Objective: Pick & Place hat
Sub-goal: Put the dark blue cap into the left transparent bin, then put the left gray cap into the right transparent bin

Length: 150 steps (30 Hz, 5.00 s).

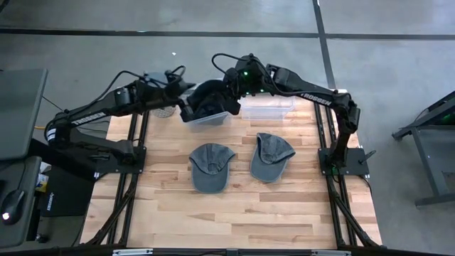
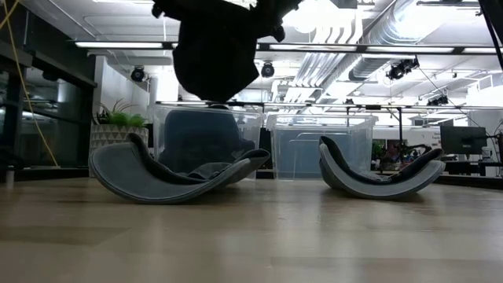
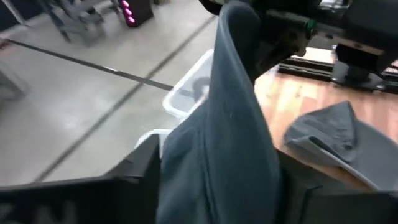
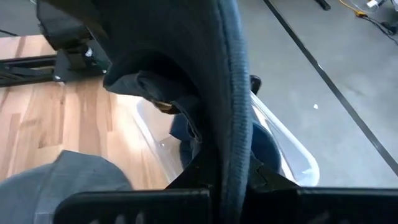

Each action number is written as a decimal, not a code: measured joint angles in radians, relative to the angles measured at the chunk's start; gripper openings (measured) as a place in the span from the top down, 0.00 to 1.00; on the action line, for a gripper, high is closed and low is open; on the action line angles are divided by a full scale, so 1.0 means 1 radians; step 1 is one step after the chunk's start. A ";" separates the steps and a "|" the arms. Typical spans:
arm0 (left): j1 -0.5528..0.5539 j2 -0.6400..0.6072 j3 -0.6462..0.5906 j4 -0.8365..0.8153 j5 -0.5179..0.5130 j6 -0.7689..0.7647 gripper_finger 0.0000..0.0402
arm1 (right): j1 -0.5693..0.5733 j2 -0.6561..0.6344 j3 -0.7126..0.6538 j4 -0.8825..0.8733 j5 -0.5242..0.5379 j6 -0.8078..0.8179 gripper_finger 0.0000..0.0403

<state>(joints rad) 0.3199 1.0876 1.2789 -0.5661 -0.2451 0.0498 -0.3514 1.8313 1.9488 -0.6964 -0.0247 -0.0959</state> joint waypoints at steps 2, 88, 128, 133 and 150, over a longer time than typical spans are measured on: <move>0.000 -0.029 0.000 0.000 -0.038 0.013 0.46 | -0.017 0.000 0.000 -0.002 -0.025 -0.001 1.00; 0.001 -0.228 -0.001 -0.263 0.108 -0.317 0.34 | -0.104 0.187 0.000 0.161 -0.146 -0.036 0.53; -0.446 -0.239 -0.667 -0.059 0.083 -1.223 0.34 | 0.376 -0.103 -0.439 -0.207 0.162 0.444 0.53; -0.498 -0.198 -0.668 -0.055 0.058 -1.347 0.34 | 0.409 -0.103 -0.466 -0.160 0.146 0.430 0.53; -0.654 0.072 -0.668 0.183 0.026 -1.645 0.34 | 0.465 -0.159 -0.469 -0.300 0.224 0.296 0.53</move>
<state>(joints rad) -0.3343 1.1594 0.6113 -0.3834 -0.2195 -1.5951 0.1138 1.6722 1.4794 -0.9960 0.1992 0.2000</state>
